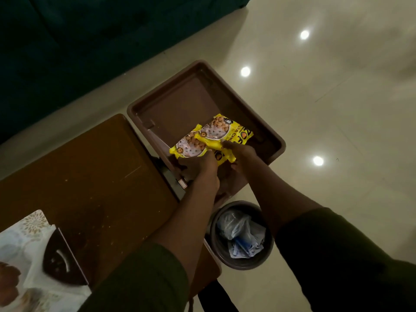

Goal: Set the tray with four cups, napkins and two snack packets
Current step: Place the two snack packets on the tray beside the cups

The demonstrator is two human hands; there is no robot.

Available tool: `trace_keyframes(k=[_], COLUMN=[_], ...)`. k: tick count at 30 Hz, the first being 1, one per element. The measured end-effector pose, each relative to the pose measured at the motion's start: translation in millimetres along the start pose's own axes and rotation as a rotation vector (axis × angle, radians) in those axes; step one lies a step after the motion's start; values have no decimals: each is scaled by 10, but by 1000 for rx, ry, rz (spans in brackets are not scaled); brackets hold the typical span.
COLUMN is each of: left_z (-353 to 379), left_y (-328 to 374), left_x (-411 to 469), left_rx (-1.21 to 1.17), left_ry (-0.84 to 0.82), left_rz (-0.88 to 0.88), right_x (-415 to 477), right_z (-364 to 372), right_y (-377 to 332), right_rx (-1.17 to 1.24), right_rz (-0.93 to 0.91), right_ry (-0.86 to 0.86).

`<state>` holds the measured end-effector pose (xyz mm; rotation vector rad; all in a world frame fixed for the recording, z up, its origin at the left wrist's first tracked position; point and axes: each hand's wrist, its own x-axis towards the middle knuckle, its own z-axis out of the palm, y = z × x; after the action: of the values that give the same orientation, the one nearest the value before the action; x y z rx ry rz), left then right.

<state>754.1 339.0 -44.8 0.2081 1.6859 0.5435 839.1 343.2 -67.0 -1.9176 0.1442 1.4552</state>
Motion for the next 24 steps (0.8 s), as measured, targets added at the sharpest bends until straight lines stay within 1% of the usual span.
trace_keyframes(k=[1, 2, 3, 4, 6, 7, 9, 10, 12, 13, 14, 18, 21, 24], left_z=[11, 2, -20, -50, -110, -130, -150, -146, -155, -165, -190, -422, -764, -1164], left_y=[21, 26, 14, -1, -53, -79, -115, -121, -122, -120, -100, 39, 246, 421], left_x=[-23, -25, -4, 18, 87, 105, 97, 81, 56, 61, 46, -11, -24, -69], left_rx=[-25, -39, -48, -53, -83, -78, -19, 2, -38, -80, -108, -87, -189, -260], left_ry=[17, 81, 142, 162, 134, 95, -33, -60, -14, 23, 44, 80, 80, 76], left_rz=[-23, -36, -31, -20, -2, 12, 36, 38, 18, 38, 69, 210, 306, 317], right_x=[7, 14, 22, 24, 22, 29, 31, 26, 4, -11, -35, -188, -338, -554], right_z=[-8, -18, -32, -52, -91, -115, -158, -176, -198, -204, -215, -218, -122, 103], right_y=[-14, -18, -14, -4, 29, 48, 74, 78, 68, 56, 40, -29, -91, -115], right_rx=[30, 61, 91, 120, 192, 232, 281, 282, 263, 253, 239, 200, 316, 353], right_rz=[15, 34, 47, 52, 39, 23, -21, -47, -110, -144, -180, -360, -473, -488], right_ry=[-10, -31, -51, -66, -93, -100, -102, -100, -106, -114, -123, -170, -151, -126])
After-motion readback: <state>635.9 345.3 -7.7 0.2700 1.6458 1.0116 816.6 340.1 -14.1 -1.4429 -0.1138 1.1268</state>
